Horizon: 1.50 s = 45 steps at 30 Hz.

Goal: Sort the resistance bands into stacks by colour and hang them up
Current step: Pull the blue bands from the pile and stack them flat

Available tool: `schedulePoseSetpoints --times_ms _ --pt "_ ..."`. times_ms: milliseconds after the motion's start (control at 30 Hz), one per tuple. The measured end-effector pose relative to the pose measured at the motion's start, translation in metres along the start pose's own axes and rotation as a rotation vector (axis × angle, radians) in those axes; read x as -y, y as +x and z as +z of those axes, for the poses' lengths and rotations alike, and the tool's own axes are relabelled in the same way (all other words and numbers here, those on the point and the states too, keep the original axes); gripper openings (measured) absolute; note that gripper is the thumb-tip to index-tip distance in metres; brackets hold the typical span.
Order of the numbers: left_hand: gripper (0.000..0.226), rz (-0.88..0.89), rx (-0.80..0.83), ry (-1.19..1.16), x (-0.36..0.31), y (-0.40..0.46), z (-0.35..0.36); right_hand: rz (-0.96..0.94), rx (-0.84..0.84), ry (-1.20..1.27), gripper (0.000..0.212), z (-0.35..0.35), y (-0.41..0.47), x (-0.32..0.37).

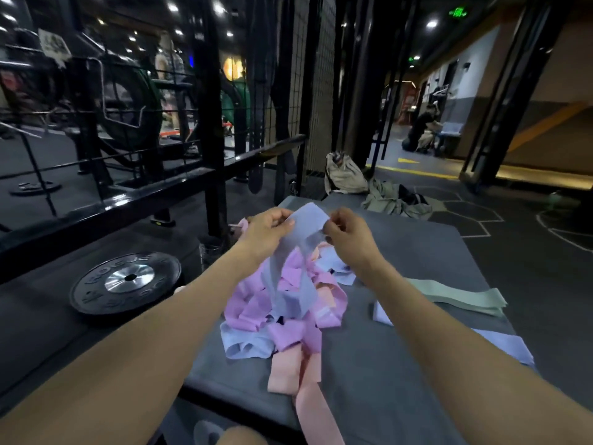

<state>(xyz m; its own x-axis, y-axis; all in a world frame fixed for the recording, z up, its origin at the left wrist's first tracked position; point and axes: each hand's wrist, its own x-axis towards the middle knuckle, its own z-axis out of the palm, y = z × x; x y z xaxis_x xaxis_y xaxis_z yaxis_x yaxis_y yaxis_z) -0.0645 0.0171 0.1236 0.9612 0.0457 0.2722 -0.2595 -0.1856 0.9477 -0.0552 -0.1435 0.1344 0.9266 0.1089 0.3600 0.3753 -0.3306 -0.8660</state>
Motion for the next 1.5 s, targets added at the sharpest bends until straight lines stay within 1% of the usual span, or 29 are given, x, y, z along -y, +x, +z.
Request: schedulePoseSetpoints --times_ms 67,100,133,167,200,233,267,300,400,433,500,567,633,667,733,800,867,933,967,1033,1133,1200,1233,1267,1333,1367,1400,1467,1500 --pt "0.019 -0.043 0.111 -0.125 -0.005 -0.001 0.018 -0.007 -0.033 -0.029 0.023 -0.017 -0.005 -0.003" --pt "0.012 -0.066 0.183 -0.182 -0.009 -0.002 0.027 -0.007 -0.051 -0.035 0.021 -0.025 -0.008 -0.005" --pt "0.017 -0.085 0.242 -0.175 -0.01 -0.001 0.036 -0.009 -0.064 -0.034 0.016 -0.033 -0.01 -0.006" --pt "0.042 -0.086 0.281 -0.087 -0.012 0.0 0.043 -0.011 -0.078 -0.032 0.011 -0.041 -0.011 -0.008" --pt "0.068 -0.068 0.306 0.091 -0.015 0.001 0.05 -0.016 -0.094 -0.032 0.01 -0.049 -0.012 -0.008" --pt "0.083 -0.039 0.302 0.273 -0.018 0.001 0.058 -0.021 -0.115 -0.03 0.011 -0.058 -0.012 -0.009" --pt "0.085 0.009 0.262 0.394 -0.021 0.0 0.065 -0.023 -0.129 -0.023 0.015 -0.066 -0.012 -0.011" --pt "0.08 0.061 0.21 0.429 -0.023 0.002 0.072 -0.019 -0.141 -0.009 0.019 -0.075 -0.013 -0.012" --pt "0.052 0.249 0.07 0.278 -0.03 0.007 0.088 -0.017 -0.154 -0.012 0.033 -0.102 -0.017 -0.014" --pt "0.041 0.295 0.053 0.261 -0.032 0.009 0.091 -0.023 -0.159 -0.021 0.037 -0.11 -0.02 -0.014" --pt "0.018 0.333 0.077 0.282 -0.037 0.013 0.099 -0.02 -0.174 -0.016 0.039 -0.123 -0.023 -0.015" --pt "0.008 0.28 0.149 0.242 -0.04 0.012 0.106 -0.012 -0.184 -0.008 0.04 -0.133 -0.028 -0.017" --pt "0.008 0.18 0.227 0.166 -0.041 0.008 0.112 -0.004 -0.17 0.024 0.041 -0.14 -0.032 -0.02" --pt "0.006 0.13 0.28 0.154 -0.037 0.006 0.113 0.003 -0.158 0.056 0.042 -0.142 -0.034 -0.023" --pt "0.012 0.06 0.351 0.174 -0.031 0.001 0.116 0.029 -0.141 0.13 0.045 -0.147 -0.039 -0.029" --pt "0.018 0.001 0.365 0.11 -0.026 -0.002 0.12 0.065 -0.134 0.174 0.045 -0.151 -0.043 -0.036" --pt "0.018 -0.072 0.385 0.016 -0.024 -0.005 0.124 0.115 -0.142 0.199 0.045 -0.152 -0.047 -0.046" --pt "0.021 -0.176 0.409 -0.113 -0.022 -0.009 0.128 0.172 -0.143 0.194 0.044 -0.154 -0.052 -0.056" --pt "0.026 -0.225 0.402 -0.156 -0.023 -0.011 0.13 0.195 -0.14 0.187 0.042 -0.154 -0.055 -0.06" --pt "0.037 -0.269 0.363 -0.093 -0.019 -0.012 0.129 0.216 -0.126 0.203 0.037 -0.155 -0.059 -0.066" --pt "0.048 -0.257 0.386 0.059 -0.008 -0.015 0.13 0.227 -0.119 0.264 0.032 -0.154 -0.062 -0.069" --pt "0.052 -0.274 0.382 0.075 -0.002 -0.018 0.132 0.263 -0.11 0.299 0.028 -0.152 -0.064 -0.07" --pt "0.049 -0.289 0.363 0.056 0.0 -0.019 0.134 0.283 -0.101 0.319 0.026 -0.151 -0.065 -0.071" --pt "0.039 -0.28 0.337 0.07 0.001 -0.019 0.136 0.298 -0.091 0.338 0.025 -0.15 -0.067 -0.072" --pt "0.021 -0.168 0.285 0.208 0.002 -0.021 0.141 0.325 -0.068 0.354 0.024 -0.147 -0.069 -0.074" --pt "0.019 -0.096 0.281 0.218 0.001 -0.022 0.144 0.341 -0.055 0.342 0.024 -0.146 -0.07 -0.073" --pt "0.019 -0.042 0.304 0.181 -0.002 -0.025 0.147 0.356 -0.042 0.322 0.023 -0.144 -0.071 -0.074" --pt "0.024 0.024 0.415 0.093 -0.009 -0.034 0.154 0.375 -0.04 0.299 0.02 -0.141 -0.07 -0.072" --pt "0.029 0.046 0.453 0.11 -0.01 -0.038 0.158 0.387 -0.061 0.311 0.019 -0.14 -0.068 -0.071"
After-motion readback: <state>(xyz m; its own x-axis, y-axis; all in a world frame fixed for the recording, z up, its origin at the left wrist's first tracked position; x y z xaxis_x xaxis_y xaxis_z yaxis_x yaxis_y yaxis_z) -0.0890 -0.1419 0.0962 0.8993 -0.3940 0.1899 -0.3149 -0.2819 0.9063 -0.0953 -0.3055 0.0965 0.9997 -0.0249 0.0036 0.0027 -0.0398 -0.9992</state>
